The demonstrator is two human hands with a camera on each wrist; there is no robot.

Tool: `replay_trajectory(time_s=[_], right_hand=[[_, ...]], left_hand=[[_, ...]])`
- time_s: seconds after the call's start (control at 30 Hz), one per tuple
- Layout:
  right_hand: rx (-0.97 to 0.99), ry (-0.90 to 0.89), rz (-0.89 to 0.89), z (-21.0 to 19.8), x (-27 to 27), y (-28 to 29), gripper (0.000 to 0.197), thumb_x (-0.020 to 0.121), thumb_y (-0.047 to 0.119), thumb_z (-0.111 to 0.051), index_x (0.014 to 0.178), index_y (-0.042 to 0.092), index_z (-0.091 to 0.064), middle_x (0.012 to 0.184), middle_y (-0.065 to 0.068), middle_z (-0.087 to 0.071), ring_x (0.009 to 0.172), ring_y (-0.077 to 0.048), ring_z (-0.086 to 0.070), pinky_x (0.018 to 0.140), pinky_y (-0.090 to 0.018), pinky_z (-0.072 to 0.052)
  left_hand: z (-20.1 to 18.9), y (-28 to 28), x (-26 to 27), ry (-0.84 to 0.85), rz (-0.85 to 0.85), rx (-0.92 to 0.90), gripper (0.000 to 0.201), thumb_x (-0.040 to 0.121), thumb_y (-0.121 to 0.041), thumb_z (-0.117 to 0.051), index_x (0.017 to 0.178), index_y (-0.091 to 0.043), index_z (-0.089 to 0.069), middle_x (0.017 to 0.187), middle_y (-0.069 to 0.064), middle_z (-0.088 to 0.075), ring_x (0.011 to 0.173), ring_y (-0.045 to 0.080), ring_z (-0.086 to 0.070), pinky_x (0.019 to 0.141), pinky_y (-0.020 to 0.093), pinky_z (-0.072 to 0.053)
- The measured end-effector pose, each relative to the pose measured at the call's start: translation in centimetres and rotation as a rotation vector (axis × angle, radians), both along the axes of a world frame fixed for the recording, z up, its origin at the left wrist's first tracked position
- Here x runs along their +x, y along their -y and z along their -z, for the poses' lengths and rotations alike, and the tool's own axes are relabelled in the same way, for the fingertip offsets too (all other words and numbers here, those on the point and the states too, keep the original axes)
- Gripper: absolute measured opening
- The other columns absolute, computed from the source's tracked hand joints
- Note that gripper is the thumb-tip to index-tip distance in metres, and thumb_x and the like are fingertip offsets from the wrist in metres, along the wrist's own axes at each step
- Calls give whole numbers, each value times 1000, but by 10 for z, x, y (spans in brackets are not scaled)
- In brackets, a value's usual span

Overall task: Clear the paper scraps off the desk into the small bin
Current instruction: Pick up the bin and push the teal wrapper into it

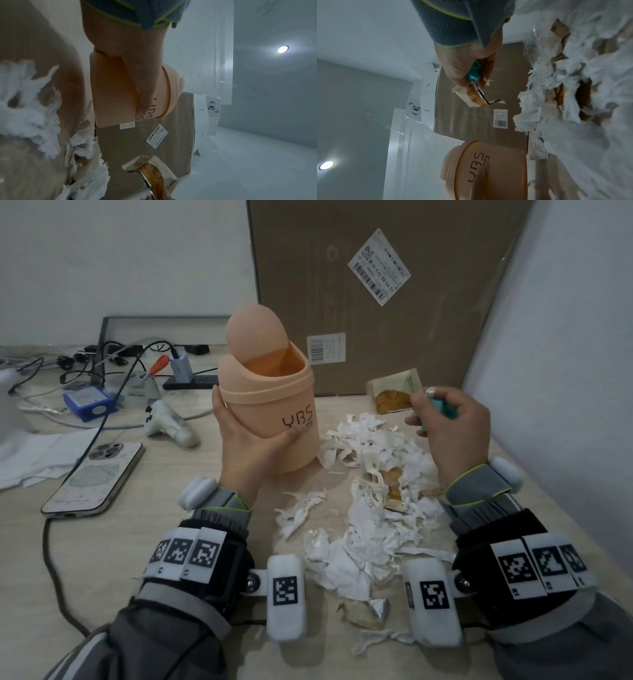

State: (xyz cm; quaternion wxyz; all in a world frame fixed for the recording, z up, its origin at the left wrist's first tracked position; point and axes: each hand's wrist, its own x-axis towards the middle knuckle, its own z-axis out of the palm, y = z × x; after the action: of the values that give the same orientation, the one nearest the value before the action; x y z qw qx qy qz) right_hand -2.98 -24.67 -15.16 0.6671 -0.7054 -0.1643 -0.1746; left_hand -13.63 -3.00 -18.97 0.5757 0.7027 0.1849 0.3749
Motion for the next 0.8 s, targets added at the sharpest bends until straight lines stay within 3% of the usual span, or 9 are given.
replay_trajectory(time_s=[0.1, 0.23, 0.37, 0.53, 0.73, 0.8], right_hand=[[135, -84, -11, -2, -1, 1, 6, 85, 19, -67, 90, 22, -65, 93, -6, -70, 63, -7, -69, 55, -18, -53], [368, -187, -58, -14, 0, 1, 10, 85, 13, -67, 91, 21, -65, 83, 0, -69, 63, -8, -69, 56, -18, -53], [543, -251, -218, -34, 2, 0, 7, 85, 10, -66, 91, 14, -64, 84, -2, -68, 63, -10, -66, 60, -20, -53], [470, -170, -401, -59, 3, -18, 10, 84, 6, -65, 81, 15, -64, 83, 0, -70, 66, -13, -66, 68, -26, -57], [161, -13, -472, -73, 0, -37, 9, 84, 7, -66, 85, 16, -66, 86, -3, -70, 67, -14, -66, 72, -34, -58], [72, 26, -490, -76, 0, -42, 9, 84, 7, -66, 85, 16, -67, 82, -3, -69, 66, -13, -66, 68, -30, -57]], left_hand=[[-1, 0, -1, -31, 8, 52, 149, 45, -55, -88, 160, -35, 4, 160, -3, -32, 144, 18, -42, 119, 50, -41], [-1, -1, -1, -67, -9, 120, 148, 45, -59, -87, 159, -40, 6, 164, -1, -27, 149, 20, -36, 122, 53, -36], [2, 0, -1, -87, -8, 144, 146, 46, -59, -88, 156, -46, 6, 165, -3, -25, 151, 19, -33, 123, 53, -35], [5, -4, 2, -70, 15, 120, 144, 45, -59, -89, 154, -51, 3, 163, -4, -28, 148, 20, -37, 121, 54, -38], [7, -3, 2, -97, 62, 65, 150, 41, -60, -88, 155, -50, 8, 164, -2, -29, 147, 23, -39, 120, 56, -39], [5, -2, 1, -113, 75, 58, 152, 40, -60, -87, 156, -48, 10, 164, -2, -29, 147, 23, -39, 120, 55, -38]])
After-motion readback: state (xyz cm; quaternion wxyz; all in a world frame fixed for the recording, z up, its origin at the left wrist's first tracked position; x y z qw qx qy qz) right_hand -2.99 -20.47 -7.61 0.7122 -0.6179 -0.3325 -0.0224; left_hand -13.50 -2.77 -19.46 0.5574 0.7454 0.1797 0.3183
